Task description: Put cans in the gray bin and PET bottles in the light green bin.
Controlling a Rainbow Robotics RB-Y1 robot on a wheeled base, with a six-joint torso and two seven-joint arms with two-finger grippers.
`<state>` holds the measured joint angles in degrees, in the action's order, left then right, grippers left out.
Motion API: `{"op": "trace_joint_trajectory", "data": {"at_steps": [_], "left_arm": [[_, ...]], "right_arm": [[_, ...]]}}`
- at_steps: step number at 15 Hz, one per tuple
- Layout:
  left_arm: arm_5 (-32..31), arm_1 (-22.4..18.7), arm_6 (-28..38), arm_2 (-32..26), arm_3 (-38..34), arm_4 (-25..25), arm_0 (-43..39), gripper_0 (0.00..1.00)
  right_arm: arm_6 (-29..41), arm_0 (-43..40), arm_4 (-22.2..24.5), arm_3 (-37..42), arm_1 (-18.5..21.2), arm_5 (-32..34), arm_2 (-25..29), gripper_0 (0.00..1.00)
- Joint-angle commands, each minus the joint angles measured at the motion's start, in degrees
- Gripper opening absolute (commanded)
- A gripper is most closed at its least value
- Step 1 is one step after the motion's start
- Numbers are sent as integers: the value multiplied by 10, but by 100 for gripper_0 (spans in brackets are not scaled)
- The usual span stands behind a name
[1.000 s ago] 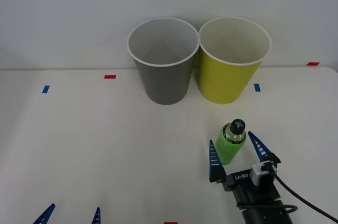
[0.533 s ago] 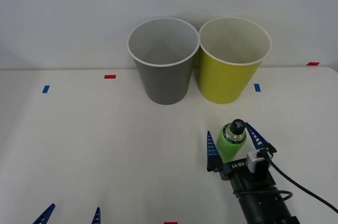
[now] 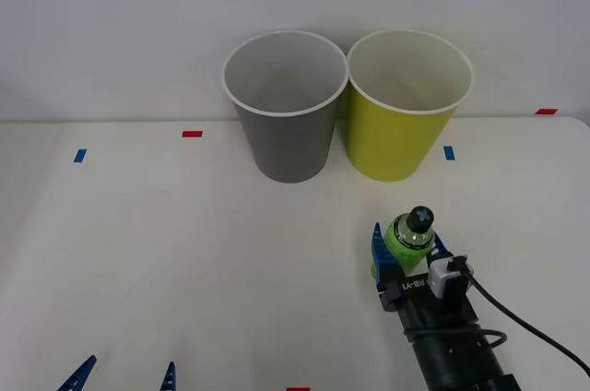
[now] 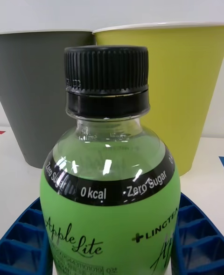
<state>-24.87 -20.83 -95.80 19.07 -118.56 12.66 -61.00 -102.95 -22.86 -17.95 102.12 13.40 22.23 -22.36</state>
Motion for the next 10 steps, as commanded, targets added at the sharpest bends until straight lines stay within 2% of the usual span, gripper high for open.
{"op": "trace_joint_trajectory", "data": {"at_steps": [1,5,6,7,8,10], "left_arm": [[0,0,0,0,0,0,0,100],[0,0,0,0,0,0,0,100],[0,0,0,0,0,0,0,100],[0,0,0,0,0,0,0,100],[0,0,0,0,0,0,0,100],[0,0,0,0,0,0,0,100]], "right_arm": [[0,-1,-3,0,-4,-1,1,8],[0,-2,-3,1,-6,-6,1,6],[0,-3,-4,14,-7,-31,3,6],[0,-10,-5,48,-7,-72,7,6],[0,-28,-7,108,-7,-147,17,6],[2,-50,-9,192,-9,-235,30,6]]}}
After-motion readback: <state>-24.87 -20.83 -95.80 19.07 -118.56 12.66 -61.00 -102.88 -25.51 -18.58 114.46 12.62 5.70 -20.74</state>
